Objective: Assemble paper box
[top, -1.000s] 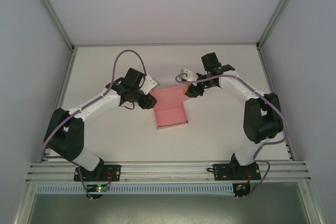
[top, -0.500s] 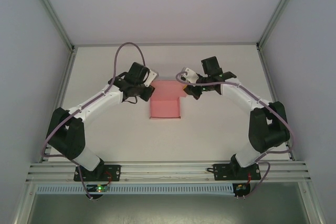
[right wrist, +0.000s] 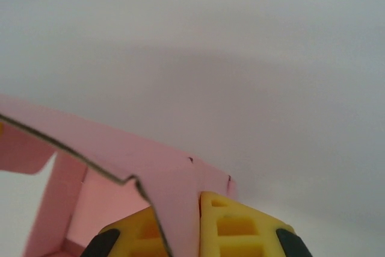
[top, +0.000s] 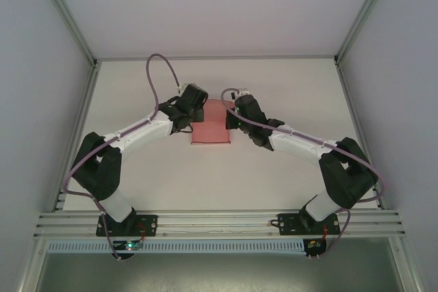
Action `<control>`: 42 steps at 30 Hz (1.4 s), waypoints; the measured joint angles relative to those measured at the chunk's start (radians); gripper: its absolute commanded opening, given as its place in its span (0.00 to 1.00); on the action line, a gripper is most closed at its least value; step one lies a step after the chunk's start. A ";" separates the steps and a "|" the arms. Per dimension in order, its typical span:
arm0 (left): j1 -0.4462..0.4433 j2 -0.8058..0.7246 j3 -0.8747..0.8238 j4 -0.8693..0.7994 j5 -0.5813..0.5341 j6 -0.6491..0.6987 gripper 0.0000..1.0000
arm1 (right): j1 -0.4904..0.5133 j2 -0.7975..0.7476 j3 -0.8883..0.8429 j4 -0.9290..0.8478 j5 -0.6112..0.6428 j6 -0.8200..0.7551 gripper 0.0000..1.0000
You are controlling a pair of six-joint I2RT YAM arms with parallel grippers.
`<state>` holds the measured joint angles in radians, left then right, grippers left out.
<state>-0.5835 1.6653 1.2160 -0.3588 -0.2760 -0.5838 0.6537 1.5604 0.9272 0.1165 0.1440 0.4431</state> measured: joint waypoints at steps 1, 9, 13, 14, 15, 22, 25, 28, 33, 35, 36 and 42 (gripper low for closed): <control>0.000 0.003 -0.011 0.026 -0.002 -0.025 0.00 | 0.005 0.000 -0.006 0.018 0.017 0.030 0.00; -0.033 0.045 -0.063 0.146 -0.020 -0.107 0.00 | 0.041 0.018 -0.116 0.200 0.144 0.193 0.00; -0.039 0.042 -0.108 0.228 -0.041 -0.107 0.00 | 0.062 0.018 -0.183 0.311 0.170 0.196 0.00; -0.040 0.038 -0.130 0.262 -0.045 -0.106 0.00 | 0.065 0.018 -0.201 0.337 0.171 0.187 0.00; -0.043 0.032 -0.156 0.300 -0.048 -0.104 0.00 | 0.069 0.015 -0.219 0.360 0.171 0.174 0.00; -0.097 -0.056 -0.392 0.546 -0.062 -0.050 0.03 | 0.113 -0.052 -0.410 0.528 0.158 0.056 0.00; -0.116 -0.093 -0.472 0.634 -0.061 -0.027 0.12 | 0.142 -0.080 -0.478 0.596 0.162 0.002 0.00; -0.124 -0.124 -0.520 0.673 -0.032 -0.026 0.21 | 0.154 -0.089 -0.518 0.641 0.180 -0.039 0.00; -0.153 -0.182 -0.552 0.598 0.007 -0.029 0.39 | 0.185 -0.121 -0.557 0.654 0.231 -0.087 0.00; -0.165 -0.217 -0.550 0.531 0.009 -0.030 0.46 | 0.201 -0.132 -0.563 0.650 0.244 -0.104 0.00; -0.170 -0.240 -0.550 0.495 0.010 -0.031 0.52 | 0.210 -0.136 -0.564 0.648 0.256 -0.112 0.00; -0.176 -0.390 -0.554 0.305 0.023 -0.055 0.84 | 0.261 -0.137 -0.575 0.655 0.316 -0.148 0.00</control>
<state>-0.7597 1.2755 0.6624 -0.0540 -0.2535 -0.6384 0.9146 1.4235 0.3519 0.7715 0.4603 0.2947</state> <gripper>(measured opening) 0.752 0.049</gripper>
